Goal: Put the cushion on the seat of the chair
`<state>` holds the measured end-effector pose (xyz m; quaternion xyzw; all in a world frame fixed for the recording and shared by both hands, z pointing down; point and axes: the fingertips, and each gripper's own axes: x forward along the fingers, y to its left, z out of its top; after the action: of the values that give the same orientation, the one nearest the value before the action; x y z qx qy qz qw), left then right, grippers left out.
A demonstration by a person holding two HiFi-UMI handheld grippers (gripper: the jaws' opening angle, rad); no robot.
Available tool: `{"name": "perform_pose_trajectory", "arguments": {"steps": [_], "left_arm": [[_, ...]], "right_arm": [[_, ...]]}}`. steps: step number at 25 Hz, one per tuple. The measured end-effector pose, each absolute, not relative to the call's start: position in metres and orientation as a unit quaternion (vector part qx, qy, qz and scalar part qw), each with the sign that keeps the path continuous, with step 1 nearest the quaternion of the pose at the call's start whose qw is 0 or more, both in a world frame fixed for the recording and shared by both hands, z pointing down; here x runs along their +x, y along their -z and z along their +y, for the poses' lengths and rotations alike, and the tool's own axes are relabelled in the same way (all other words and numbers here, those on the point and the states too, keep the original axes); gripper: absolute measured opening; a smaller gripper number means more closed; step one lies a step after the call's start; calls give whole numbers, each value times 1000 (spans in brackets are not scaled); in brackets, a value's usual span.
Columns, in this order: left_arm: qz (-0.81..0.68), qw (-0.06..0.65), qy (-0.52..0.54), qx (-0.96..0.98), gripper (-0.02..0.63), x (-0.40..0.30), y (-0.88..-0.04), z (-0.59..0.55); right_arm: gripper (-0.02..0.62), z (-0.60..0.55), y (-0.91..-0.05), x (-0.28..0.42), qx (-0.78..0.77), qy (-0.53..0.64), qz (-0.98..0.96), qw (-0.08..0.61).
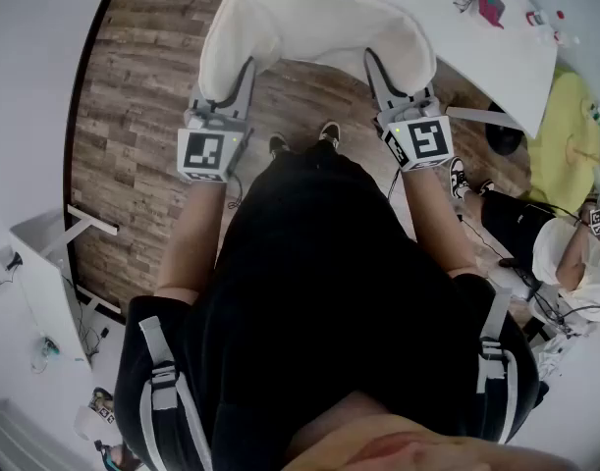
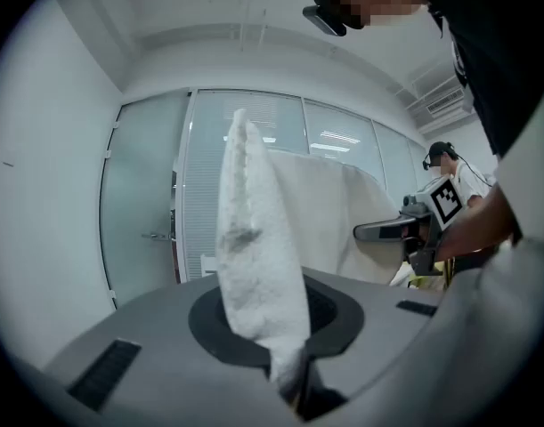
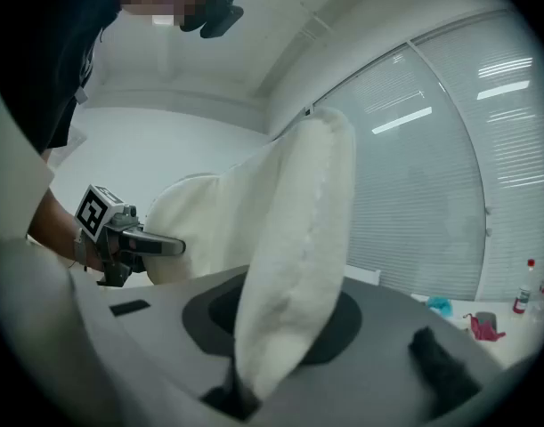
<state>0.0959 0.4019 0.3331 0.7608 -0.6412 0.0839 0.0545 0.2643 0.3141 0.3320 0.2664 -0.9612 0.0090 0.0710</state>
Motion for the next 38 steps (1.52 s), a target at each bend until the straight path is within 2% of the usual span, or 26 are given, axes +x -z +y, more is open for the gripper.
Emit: {"name": "perform_pose_trajectory", "arguments": {"steps": [38], "left_arm": [[-668,10,-89,739,52,113,-299,329]], "right_arm": [[80,232,-300,280,217,16,-975,46]]}}
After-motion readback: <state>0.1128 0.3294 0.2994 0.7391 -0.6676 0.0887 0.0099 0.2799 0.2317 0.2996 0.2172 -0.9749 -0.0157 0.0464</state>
